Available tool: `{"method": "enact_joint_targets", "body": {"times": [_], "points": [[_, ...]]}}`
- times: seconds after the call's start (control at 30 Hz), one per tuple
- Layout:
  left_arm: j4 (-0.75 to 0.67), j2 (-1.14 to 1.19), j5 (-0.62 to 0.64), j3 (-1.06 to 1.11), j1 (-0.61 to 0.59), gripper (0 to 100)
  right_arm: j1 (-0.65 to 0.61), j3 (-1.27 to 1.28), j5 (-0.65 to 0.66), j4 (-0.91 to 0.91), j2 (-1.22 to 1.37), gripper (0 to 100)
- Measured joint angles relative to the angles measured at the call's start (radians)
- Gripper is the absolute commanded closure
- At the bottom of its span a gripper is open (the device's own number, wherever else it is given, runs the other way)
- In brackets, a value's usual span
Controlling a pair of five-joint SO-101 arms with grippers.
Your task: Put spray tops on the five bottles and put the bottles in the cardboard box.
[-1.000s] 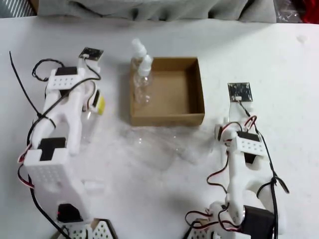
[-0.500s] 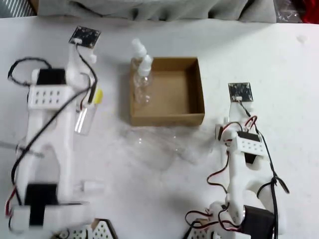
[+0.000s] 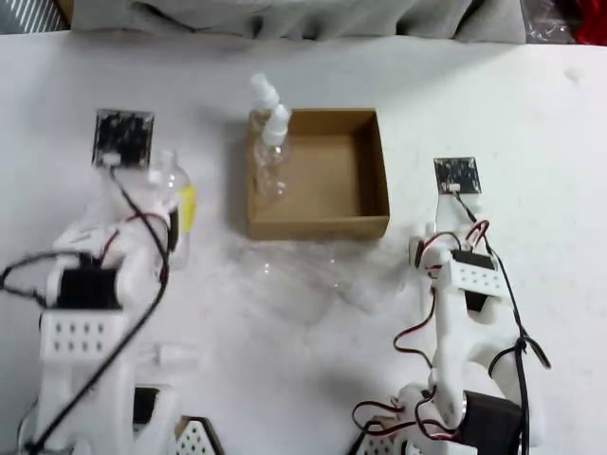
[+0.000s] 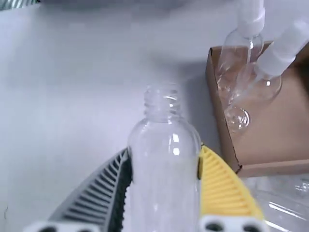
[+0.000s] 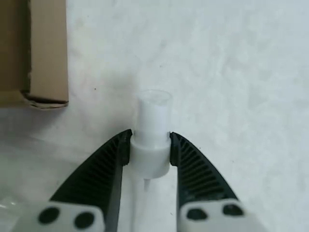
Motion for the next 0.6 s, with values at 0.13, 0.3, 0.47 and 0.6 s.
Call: {"method": "enact_joint_targets", "body": {"times": [0.13,0.3,0.47,0.6], "points": [[-0.075,-0.143,0.002,0.106,0.000,98,0.000,-0.012,0.003,0.000,0.002,98.4],[-0.212,-0.247,0.008,0.239,0.032,98,0.017,-0.114,0.003,0.000,0.002,98.4],[-0.334,-0.305,0.008,0.338,0.037,98,0.061,-0.198,0.005,0.000,-0.014,98.4],[-0.457,-0.354,0.008,0.427,0.037,98,0.084,-0.232,0.003,0.000,-0.123,98.4]]}}
